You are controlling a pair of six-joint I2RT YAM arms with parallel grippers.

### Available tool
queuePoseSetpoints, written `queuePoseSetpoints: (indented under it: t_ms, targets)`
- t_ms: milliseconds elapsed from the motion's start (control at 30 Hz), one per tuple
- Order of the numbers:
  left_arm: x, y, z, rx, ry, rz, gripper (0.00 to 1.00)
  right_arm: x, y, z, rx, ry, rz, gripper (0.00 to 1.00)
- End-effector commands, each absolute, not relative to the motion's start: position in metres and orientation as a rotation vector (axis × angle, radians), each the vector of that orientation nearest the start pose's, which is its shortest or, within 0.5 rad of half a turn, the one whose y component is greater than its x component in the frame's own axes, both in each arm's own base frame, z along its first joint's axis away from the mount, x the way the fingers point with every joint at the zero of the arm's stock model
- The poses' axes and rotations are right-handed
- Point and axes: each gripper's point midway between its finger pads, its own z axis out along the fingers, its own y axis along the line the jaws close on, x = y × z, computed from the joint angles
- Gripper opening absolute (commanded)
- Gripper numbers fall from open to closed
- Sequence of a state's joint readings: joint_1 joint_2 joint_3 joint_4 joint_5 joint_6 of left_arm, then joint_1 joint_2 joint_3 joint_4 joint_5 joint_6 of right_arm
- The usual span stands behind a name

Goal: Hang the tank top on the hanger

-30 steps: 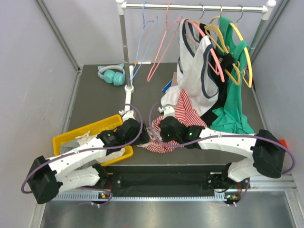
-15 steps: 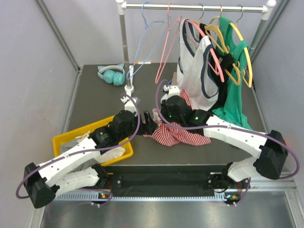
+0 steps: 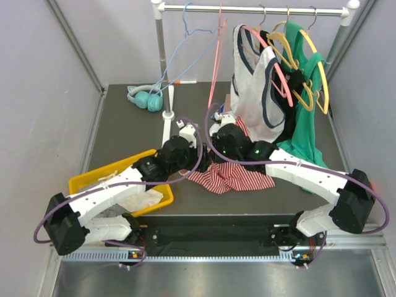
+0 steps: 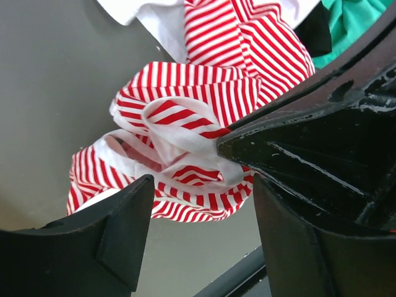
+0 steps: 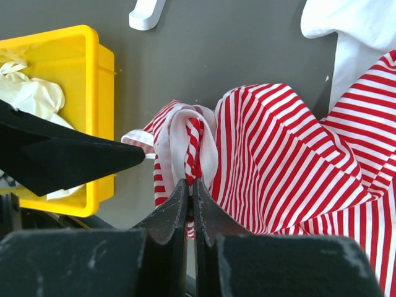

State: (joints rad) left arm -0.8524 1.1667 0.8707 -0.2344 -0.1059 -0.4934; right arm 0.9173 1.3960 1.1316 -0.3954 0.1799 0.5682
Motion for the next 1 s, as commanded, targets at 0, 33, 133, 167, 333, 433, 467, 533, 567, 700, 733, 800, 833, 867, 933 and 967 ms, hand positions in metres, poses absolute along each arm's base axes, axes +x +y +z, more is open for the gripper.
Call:
queuePoseSetpoints:
  t_ms: [0, 33, 133, 167, 333, 433, 467, 533, 567, 700, 733, 800, 833, 867, 933, 967]
  targets:
    - [0.242, -0.303, 0.219, 0.387, 2.026, -0.833, 0.67, 0.249, 0.317, 0.207, -0.260, 2.250, 0.701, 0.01]
    - [0.241, -0.303, 0.219, 0.386, 2.027, -0.835, 0.67, 0.249, 0.317, 0.208, -0.261, 2.249, 0.709, 0.01]
    - [0.241, -0.303, 0.210, 0.393, 2.053, -0.820, 0.63, 0.248, 0.316, 0.211, -0.260, 2.246, 0.714, 0.01]
    - [0.241, -0.304, 0.207, 0.402, 2.064, -0.816, 0.63, 0.248, 0.316, 0.211, -0.260, 2.246, 0.714, 0.01]
    - [0.235, -0.311, 0.199, 0.439, 2.098, -0.849, 0.62, 0.248, 0.315, 0.214, -0.261, 2.244, 0.728, 0.01]
    - [0.236, -0.312, 0.196, 0.446, 2.106, -0.850, 0.57, 0.247, 0.314, 0.213, -0.260, 2.248, 0.729, 0.01]
    - [0.236, -0.312, 0.194, 0.445, 2.108, -0.843, 0.55, 0.247, 0.313, 0.212, -0.256, 2.251, 0.726, 0.01]
    - [0.239, -0.311, 0.195, 0.443, 2.101, -0.831, 0.49, 0.247, 0.313, 0.212, -0.256, 2.253, 0.730, 0.02]
    - [0.239, -0.312, 0.195, 0.444, 2.098, -0.832, 0.37, 0.246, 0.313, 0.211, -0.254, 2.254, 0.732, 0.02]
    - [0.243, -0.312, 0.197, 0.439, 2.088, -0.814, 0.00, 0.247, 0.307, 0.213, -0.238, 2.254, 0.737, 0.06]
    - [0.245, -0.310, 0.198, 0.441, 2.085, -0.798, 0.00, 0.249, 0.305, 0.214, -0.233, 2.253, 0.731, 0.09]
    - [0.257, -0.293, 0.204, 0.391, 2.081, -0.682, 0.00, 0.253, 0.292, 0.219, -0.208, 2.251, 0.710, 0.23]
    - [0.261, -0.289, 0.219, 0.375, 2.051, -0.669, 0.00, 0.255, 0.287, 0.222, -0.202, 2.244, 0.703, 0.30]
    - [0.263, -0.277, 0.220, 0.355, 2.067, -0.615, 0.00, 0.259, 0.275, 0.228, -0.176, 2.236, 0.689, 0.39]
    - [0.272, -0.261, 0.238, 0.321, 2.043, -0.596, 0.00, 0.261, 0.262, 0.234, -0.162, 2.217, 0.672, 0.60]
    - [0.271, -0.253, 0.237, 0.319, 2.068, -0.585, 0.00, 0.260, 0.253, 0.239, -0.148, 2.202, 0.662, 0.71]
